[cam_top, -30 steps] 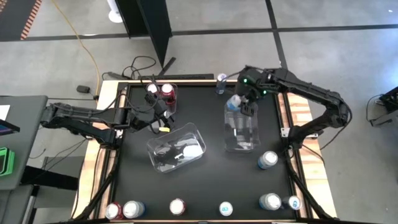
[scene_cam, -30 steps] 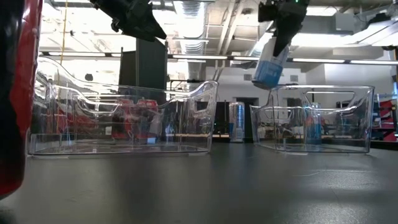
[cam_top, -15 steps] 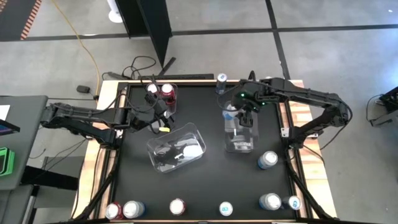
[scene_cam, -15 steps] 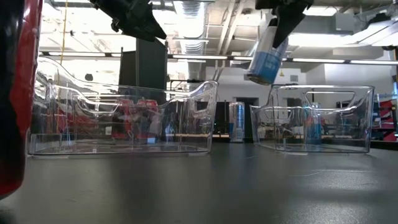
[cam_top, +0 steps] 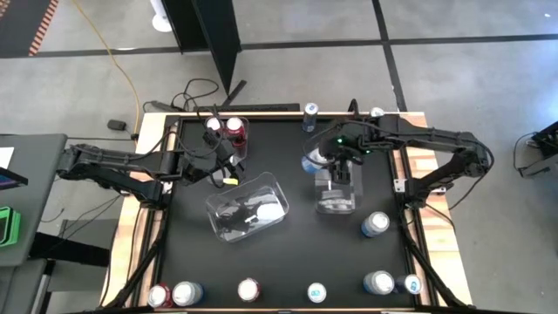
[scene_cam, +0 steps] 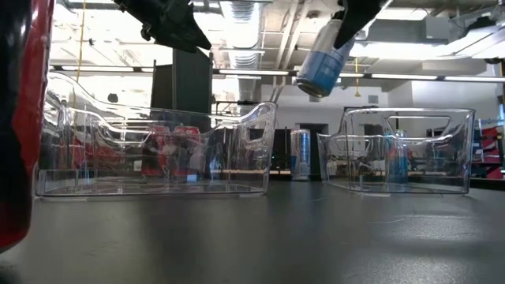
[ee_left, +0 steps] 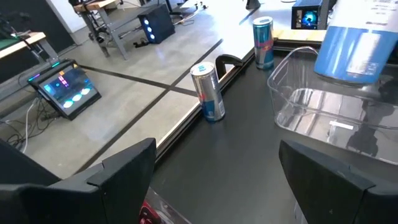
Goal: Sort soda cans
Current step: Put the top white blue soda can into the middle transparent bin
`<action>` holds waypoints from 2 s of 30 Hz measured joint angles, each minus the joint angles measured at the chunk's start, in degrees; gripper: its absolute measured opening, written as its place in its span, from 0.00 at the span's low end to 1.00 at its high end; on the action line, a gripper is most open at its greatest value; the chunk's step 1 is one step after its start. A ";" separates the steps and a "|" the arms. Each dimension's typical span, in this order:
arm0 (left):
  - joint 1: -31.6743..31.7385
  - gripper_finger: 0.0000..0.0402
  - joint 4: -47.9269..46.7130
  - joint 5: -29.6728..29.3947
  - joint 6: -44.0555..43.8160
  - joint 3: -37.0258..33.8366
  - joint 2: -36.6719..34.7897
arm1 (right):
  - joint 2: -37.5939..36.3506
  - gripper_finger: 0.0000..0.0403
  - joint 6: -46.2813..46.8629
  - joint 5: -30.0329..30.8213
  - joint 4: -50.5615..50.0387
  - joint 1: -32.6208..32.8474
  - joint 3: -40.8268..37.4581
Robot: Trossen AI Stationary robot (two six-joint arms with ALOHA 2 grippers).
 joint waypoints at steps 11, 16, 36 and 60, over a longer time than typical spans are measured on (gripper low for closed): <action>0.00 0.84 0.00 0.00 -0.02 0.00 0.00 | 0.02 0.75 -1.34 -0.09 6.38 3.84 0.00; 0.00 0.84 0.02 0.00 -0.14 0.00 0.00 | 1.41 0.75 -2.40 -3.51 12.18 5.55 0.64; -4.96 0.84 -6.69 -11.24 -5.64 0.00 -6.66 | 33.08 0.75 -13.15 -4.96 -5.72 9.83 36.46; -11.74 0.84 -14.68 -18.40 -10.36 0.00 -9.44 | 47.06 0.75 -18.46 -4.60 -9.93 8.22 49.51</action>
